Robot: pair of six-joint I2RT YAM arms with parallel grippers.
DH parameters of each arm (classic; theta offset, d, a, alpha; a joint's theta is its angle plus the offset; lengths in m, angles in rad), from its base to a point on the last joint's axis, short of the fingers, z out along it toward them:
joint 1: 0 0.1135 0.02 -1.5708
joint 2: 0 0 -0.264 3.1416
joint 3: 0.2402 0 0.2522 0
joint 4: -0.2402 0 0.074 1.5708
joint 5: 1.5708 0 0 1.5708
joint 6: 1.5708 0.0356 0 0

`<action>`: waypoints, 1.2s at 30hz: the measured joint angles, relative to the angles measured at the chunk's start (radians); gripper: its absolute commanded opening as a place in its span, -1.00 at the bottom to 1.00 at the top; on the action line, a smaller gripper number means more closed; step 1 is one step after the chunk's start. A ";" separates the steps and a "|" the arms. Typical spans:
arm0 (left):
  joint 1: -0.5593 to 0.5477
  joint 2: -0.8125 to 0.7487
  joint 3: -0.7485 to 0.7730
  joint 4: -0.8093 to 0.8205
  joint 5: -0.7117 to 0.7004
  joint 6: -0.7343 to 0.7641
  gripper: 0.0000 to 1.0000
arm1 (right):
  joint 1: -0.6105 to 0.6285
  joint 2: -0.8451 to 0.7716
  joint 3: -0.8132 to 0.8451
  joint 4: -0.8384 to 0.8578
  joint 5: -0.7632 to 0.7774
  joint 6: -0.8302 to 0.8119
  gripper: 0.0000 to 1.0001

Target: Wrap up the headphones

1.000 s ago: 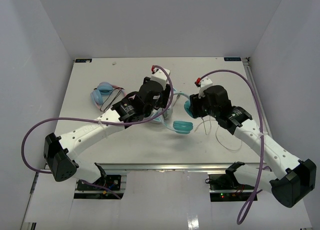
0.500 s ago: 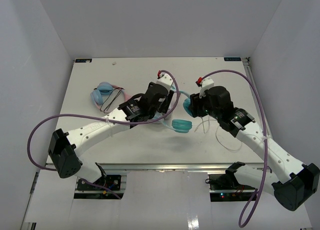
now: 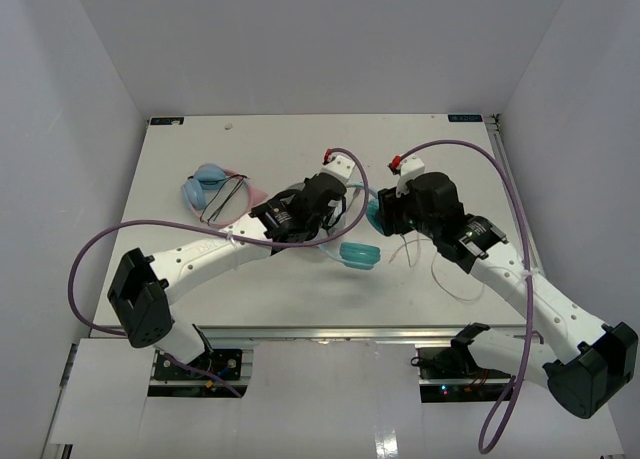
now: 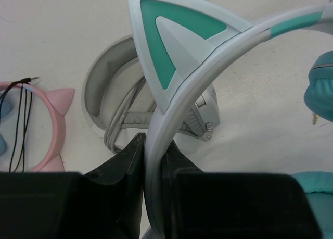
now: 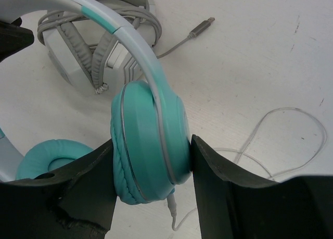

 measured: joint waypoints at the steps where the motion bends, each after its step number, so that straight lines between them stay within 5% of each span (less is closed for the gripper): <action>1: 0.000 0.007 0.000 0.000 -0.004 -0.003 -1.00 | 0.000 0.011 0.000 0.000 -0.001 -0.001 -0.65; 4: 0.000 0.024 0.000 -0.006 -0.022 -0.015 -1.00 | 0.000 0.045 0.000 0.001 -0.012 -0.002 -0.03; 7: 0.000 0.035 -0.008 -0.013 -0.056 -0.044 -1.00 | 0.001 0.064 0.000 0.002 -0.027 -0.006 0.31; 18: 0.001 -0.087 -0.030 -0.184 -0.161 -0.213 -1.00 | 0.008 -0.082 0.020 0.069 -0.169 -0.062 0.69; 27: 0.002 -0.446 -0.009 -0.320 -0.113 -0.285 -1.00 | 0.010 -0.273 -0.131 0.202 -0.402 -0.143 0.64; 36: 0.002 -0.619 0.035 -0.394 -0.014 -0.292 -1.00 | 0.011 -0.343 -0.345 0.464 -0.657 -0.155 0.34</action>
